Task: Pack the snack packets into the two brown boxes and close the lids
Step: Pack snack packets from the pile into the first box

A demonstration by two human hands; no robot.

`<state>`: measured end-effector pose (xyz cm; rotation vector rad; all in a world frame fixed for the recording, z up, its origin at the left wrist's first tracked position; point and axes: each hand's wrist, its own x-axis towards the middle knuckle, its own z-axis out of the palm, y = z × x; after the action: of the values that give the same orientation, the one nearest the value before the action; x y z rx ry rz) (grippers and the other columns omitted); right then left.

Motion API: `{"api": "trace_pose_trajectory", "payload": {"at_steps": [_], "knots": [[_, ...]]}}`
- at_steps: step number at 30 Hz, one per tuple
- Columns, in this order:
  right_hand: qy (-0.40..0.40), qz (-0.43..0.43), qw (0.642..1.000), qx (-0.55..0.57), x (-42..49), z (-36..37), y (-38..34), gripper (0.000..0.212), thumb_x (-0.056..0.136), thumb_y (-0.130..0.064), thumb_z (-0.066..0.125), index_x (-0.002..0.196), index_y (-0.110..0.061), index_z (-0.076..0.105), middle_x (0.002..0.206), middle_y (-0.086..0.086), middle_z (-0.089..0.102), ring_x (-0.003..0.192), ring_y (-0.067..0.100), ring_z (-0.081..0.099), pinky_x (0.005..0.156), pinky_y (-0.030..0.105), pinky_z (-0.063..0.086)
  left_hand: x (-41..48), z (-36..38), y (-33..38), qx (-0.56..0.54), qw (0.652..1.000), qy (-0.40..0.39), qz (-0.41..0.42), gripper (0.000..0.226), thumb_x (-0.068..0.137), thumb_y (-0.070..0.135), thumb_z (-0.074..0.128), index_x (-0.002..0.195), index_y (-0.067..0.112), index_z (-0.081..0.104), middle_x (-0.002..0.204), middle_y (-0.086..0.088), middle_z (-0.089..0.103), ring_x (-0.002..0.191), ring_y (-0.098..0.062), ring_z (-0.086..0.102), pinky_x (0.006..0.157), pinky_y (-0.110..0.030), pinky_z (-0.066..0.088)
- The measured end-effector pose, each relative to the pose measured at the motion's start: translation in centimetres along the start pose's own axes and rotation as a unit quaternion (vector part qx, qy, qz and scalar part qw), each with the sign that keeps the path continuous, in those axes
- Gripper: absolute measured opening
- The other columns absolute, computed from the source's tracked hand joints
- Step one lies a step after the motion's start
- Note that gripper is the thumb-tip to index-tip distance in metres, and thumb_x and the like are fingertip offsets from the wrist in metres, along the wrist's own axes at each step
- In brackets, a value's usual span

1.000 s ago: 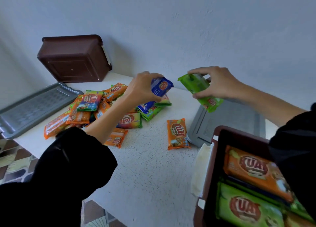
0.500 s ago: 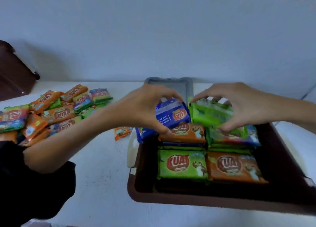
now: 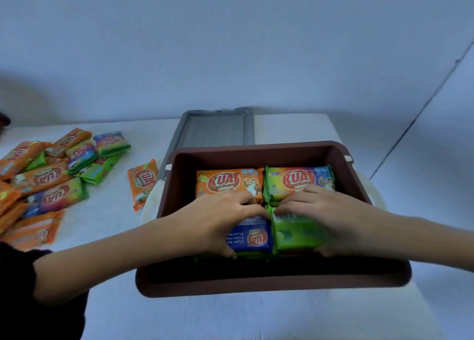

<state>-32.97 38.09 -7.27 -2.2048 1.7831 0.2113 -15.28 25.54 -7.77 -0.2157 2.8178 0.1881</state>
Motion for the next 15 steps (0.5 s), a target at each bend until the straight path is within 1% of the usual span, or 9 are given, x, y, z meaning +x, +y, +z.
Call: {"api": "trace_pose_trajectory", "payload": {"at_steps": [3, 6, 10, 12, 15], "knots": [[-0.003, -0.003, 0.999, -0.038, -0.03, 0.34, 0.04, 0.076, 0.078, -0.033, 0.067, 0.143, -0.032, 0.026, 0.145, -0.014, 0.028, 0.134, 0.009, 0.024, 0.112, 0.024, 0.025, -0.05, 0.11, 0.14, 0.005, 1.000, -0.015, -0.002, 0.083, 0.076, 0.044, 0.070, 0.142, 0.038, 0.022, 0.141, 0.010, 0.030, 0.128, -0.010, 0.034, 0.094, -0.028, 0.041], [-0.010, -0.009, 0.998, -0.054, 0.10, 0.26, 0.15, 0.075, 0.080, -0.034, 0.065, 0.144, -0.033, 0.025, 0.146, -0.014, 0.028, 0.134, 0.009, 0.024, 0.110, 0.026, 0.029, 0.04, 0.23, 0.24, 0.002, 1.000, -0.016, -0.003, 0.081, 0.077, 0.049, 0.067, 0.143, 0.038, 0.021, 0.143, 0.010, 0.027, 0.130, -0.010, 0.031, 0.096, -0.025, 0.040], [-0.014, -0.017, 0.998, -0.063, 0.45, 0.17, 0.31, 0.075, 0.079, -0.033, 0.067, 0.143, -0.032, 0.029, 0.146, -0.013, 0.030, 0.134, 0.011, 0.026, 0.110, 0.026, 0.028, 0.06, 0.60, 0.28, 0.004, 1.000, -0.002, -0.001, 0.076, 0.083, 0.043, 0.063, 0.145, 0.037, 0.021, 0.146, 0.009, 0.024, 0.133, -0.012, 0.028, 0.104, -0.027, 0.035], [-0.017, -0.020, 0.997, -0.075, 0.61, 0.27, 0.31, 0.075, 0.080, -0.033, 0.067, 0.144, -0.032, 0.028, 0.145, -0.012, 0.029, 0.132, 0.012, 0.027, 0.110, 0.027, 0.028, 0.02, 0.71, 0.16, 0.008, 1.000, 0.006, 0.006, 0.074, 0.084, 0.042, 0.062, 0.145, 0.036, 0.020, 0.147, 0.009, 0.025, 0.135, -0.011, 0.025, 0.107, -0.028, 0.032], [-0.023, -0.024, 0.996, -0.083, 0.77, 0.28, 0.34, 0.075, 0.080, -0.035, 0.066, 0.144, -0.033, 0.026, 0.144, -0.012, 0.028, 0.132, 0.012, 0.026, 0.111, 0.026, 0.027, 0.08, 0.65, -0.03, 0.016, 1.000, 0.016, 0.015, 0.074, 0.083, 0.043, 0.063, 0.145, 0.034, 0.023, 0.147, 0.008, 0.030, 0.133, -0.010, 0.025, 0.106, -0.030, 0.036]]}}
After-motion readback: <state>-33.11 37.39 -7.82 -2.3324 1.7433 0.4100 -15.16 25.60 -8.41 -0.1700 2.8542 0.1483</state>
